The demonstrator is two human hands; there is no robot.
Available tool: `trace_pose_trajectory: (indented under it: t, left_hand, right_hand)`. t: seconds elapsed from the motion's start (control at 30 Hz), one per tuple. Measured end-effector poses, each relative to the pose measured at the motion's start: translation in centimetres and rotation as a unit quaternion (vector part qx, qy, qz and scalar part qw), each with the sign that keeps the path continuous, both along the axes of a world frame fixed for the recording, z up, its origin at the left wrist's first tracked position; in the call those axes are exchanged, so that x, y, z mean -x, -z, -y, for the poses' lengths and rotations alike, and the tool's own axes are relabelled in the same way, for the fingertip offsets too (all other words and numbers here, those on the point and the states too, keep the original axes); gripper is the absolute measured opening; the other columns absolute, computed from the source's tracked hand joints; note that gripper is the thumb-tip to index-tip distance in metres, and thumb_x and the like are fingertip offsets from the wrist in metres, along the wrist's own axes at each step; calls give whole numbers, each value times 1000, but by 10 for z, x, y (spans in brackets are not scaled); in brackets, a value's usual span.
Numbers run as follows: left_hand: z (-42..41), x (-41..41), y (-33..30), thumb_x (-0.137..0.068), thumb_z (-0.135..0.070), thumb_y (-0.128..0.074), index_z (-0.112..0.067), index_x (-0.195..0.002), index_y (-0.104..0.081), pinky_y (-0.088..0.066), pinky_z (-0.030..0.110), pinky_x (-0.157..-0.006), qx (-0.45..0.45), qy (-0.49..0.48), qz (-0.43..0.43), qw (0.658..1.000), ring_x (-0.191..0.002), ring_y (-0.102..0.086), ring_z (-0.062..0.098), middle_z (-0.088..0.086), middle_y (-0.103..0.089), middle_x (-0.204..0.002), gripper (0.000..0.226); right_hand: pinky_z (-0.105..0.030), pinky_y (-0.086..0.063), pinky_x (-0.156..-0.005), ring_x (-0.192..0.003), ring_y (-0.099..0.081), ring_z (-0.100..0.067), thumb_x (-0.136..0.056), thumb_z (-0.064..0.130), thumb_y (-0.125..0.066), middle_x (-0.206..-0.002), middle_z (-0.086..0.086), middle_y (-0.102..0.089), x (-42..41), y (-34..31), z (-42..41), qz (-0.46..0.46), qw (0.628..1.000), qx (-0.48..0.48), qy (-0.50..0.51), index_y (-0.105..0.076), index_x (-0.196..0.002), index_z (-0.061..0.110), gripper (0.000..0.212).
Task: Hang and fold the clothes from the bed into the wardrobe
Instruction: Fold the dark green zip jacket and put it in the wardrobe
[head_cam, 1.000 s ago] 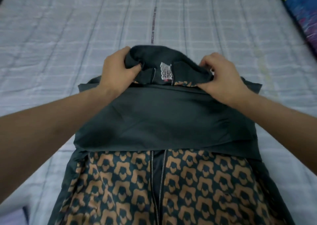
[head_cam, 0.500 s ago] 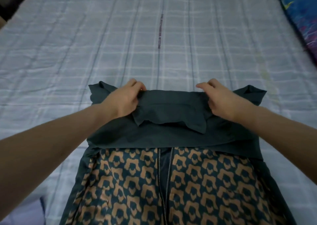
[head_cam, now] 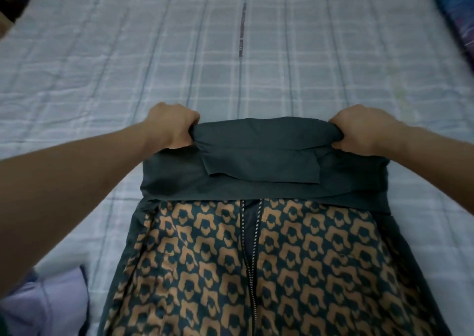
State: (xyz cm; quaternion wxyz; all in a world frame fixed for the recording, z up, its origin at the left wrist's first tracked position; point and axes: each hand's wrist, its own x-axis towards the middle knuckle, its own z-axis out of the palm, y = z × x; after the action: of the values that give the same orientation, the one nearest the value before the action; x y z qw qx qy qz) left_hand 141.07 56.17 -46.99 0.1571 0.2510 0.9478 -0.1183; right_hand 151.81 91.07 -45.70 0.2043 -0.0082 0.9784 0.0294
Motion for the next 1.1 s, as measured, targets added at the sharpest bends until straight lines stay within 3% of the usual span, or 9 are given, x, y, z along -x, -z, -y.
trace_pose_trajectory:
  t: [0.1,0.23,0.47,0.6,0.77,0.87,0.93,1.0,1.1]
  left_hand:
    - [12,-19,-15,-84,-26,-59,-29,-85,-46,-41,36,-67,-53,-28,-3,998,-82,-56,30,4,-56,-90,13]
    - [28,-55,-39,-81,-22,-60,-30,-83,-41,-39,33,-60,-104,14,-47,993,-79,-58,30,1,-59,-86,21]
    - [59,-159,-77,-80,-17,-60,-28,-102,-52,-39,31,-60,-120,76,-73,987,-86,-63,26,-4,-64,-93,26]
    - [84,-216,-60,-59,-12,-76,-18,-96,-58,-47,31,-50,-129,172,-119,969,-65,-64,29,1,-63,-77,42]
    - [105,-276,-16,-36,-17,-89,-19,-98,-59,-44,30,-53,-80,222,-119,964,-56,-59,24,-1,-58,-71,68]
    - [110,-313,4,-67,-30,-76,-21,-125,-45,-46,33,-70,-1,188,20,982,-87,-62,23,-1,-59,-103,67]
    - [111,-330,8,-78,-34,-62,-26,-124,-37,-44,32,-80,22,112,182,977,-102,-55,20,-5,-52,-114,52]
    - [112,-333,0,-79,-32,-57,-32,-104,-39,-44,30,-77,-27,56,253,965,-91,-54,15,-11,-52,-100,30]
    - [121,-319,-3,-81,-30,-42,-32,-95,-48,-43,30,-71,-213,46,114,969,-81,-54,12,-13,-57,-92,16]
  right_hand:
    - [-35,-38,-67,-91,-55,-32,-86,29,-64,-100,-5,-47,-26,-17,-1,-106,994,30,-25,-59,-103,17,22]
    - [-36,-34,-62,-71,-56,-36,-80,15,-68,-83,-9,-52,-76,-36,4,-236,969,19,-64,-55,-95,10,20]
    - [-39,-37,-63,-72,-54,-35,-67,6,-72,-84,-12,-53,-175,-58,31,-298,950,15,-96,-58,-92,7,29]
    - [-40,-34,-67,-82,-52,-33,-65,3,-65,-90,-13,-54,-234,-40,45,-316,939,9,-137,-55,-98,8,35]
    - [-40,-35,-64,-78,-51,-30,-60,6,-73,-91,-10,-53,-295,10,58,-243,955,0,-172,-57,-98,10,41]
    - [-39,-45,-72,-94,-52,-25,-61,29,-78,-110,-6,-51,-324,32,63,-52,986,-6,-155,-50,-119,18,66]
    - [-34,-43,-86,-109,-46,-20,-72,47,-57,-125,0,-44,-335,31,65,47,989,12,-138,-38,-135,24,70]
    - [-31,-41,-85,-105,-49,-16,-76,55,-37,-118,5,-48,-335,22,66,34,990,40,-134,-44,-131,27,62]
    - [-34,-42,-72,-88,-54,-19,-85,48,-28,-96,4,-56,-316,8,69,-126,981,87,-122,-63,-107,22,49]
